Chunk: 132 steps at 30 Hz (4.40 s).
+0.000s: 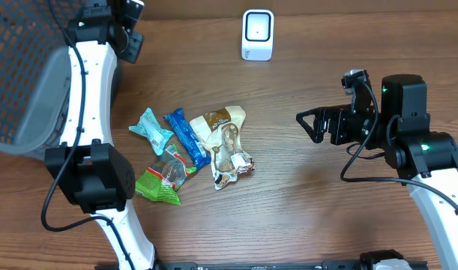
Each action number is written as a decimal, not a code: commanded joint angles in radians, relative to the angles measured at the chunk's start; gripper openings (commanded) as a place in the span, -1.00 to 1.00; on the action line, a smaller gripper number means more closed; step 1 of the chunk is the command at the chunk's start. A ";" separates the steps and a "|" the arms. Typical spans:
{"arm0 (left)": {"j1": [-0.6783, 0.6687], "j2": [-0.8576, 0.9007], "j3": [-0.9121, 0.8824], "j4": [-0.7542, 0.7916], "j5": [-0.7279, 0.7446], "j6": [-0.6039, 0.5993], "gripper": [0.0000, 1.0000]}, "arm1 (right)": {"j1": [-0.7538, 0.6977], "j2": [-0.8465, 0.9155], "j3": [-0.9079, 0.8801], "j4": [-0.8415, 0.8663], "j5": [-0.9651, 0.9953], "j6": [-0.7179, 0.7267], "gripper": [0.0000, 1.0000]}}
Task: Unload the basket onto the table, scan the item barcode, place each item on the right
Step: 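Withdraw the left gripper and park it above the basket, then reach the right gripper left toward the Nutree bag and grasp it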
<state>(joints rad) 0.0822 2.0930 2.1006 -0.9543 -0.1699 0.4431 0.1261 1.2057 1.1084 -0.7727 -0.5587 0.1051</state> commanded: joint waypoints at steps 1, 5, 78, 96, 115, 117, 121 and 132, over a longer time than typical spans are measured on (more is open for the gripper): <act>0.044 -0.003 0.009 0.015 -0.047 -0.022 0.17 | 0.005 -0.003 0.024 0.000 0.019 -0.001 1.00; 0.068 -0.003 0.009 0.019 -0.047 -0.026 0.18 | 0.005 -0.003 0.024 0.000 0.019 -0.001 1.00; -0.344 -0.196 0.010 -0.276 0.370 -0.406 0.65 | 0.175 0.233 0.014 0.042 0.049 0.166 0.82; -0.344 -0.196 0.010 -0.277 0.370 -0.406 0.71 | 0.299 0.438 0.015 0.327 0.053 0.162 0.83; -0.344 -0.196 0.010 -0.276 0.370 -0.406 0.72 | 0.373 0.623 0.015 0.549 0.108 0.270 0.76; -0.344 -0.196 0.010 -0.276 0.370 -0.406 0.72 | 0.384 0.652 0.015 0.580 0.117 0.284 0.77; -0.344 -0.196 0.010 -0.276 0.370 -0.406 0.73 | 0.390 0.692 0.015 0.613 0.166 0.319 0.76; -0.344 -0.196 0.010 -0.267 0.370 -0.406 0.81 | 0.437 0.819 0.015 0.810 0.165 0.462 0.68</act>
<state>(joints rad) -0.2604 1.8851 2.1017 -1.2263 0.1844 0.0505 0.5262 1.9903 1.1080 0.0151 -0.3992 0.5011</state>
